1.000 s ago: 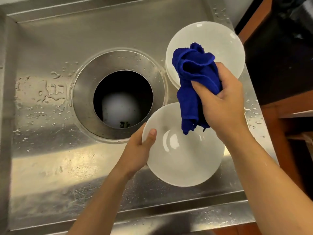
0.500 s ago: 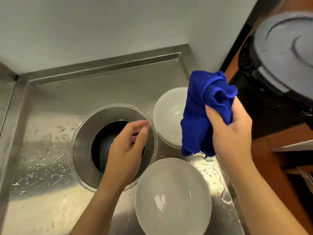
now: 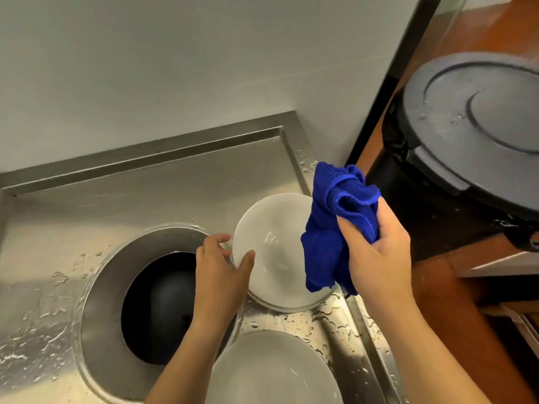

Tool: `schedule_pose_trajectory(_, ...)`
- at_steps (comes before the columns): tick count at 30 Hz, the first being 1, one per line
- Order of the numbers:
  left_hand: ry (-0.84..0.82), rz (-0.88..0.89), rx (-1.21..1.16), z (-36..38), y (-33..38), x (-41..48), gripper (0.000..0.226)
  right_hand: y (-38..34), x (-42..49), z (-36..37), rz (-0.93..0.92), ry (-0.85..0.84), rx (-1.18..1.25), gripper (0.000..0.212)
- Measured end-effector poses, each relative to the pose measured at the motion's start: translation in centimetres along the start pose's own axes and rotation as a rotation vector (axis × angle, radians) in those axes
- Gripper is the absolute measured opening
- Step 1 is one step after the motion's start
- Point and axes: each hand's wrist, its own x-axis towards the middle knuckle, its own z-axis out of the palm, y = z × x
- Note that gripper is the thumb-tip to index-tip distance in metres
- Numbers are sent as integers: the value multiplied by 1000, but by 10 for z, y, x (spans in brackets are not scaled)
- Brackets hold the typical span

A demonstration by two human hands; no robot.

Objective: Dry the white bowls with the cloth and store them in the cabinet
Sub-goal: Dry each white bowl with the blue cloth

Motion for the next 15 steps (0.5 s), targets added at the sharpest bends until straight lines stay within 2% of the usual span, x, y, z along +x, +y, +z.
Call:
schedule_pose_trajectory(7,-11,22,91,6,1,14,51,36,7,15,55,-12,-65,29)
schedule_pose_trajectory(15,-18,170,197,-21,17,15,21,55,16,27,81,-19,-142,34)
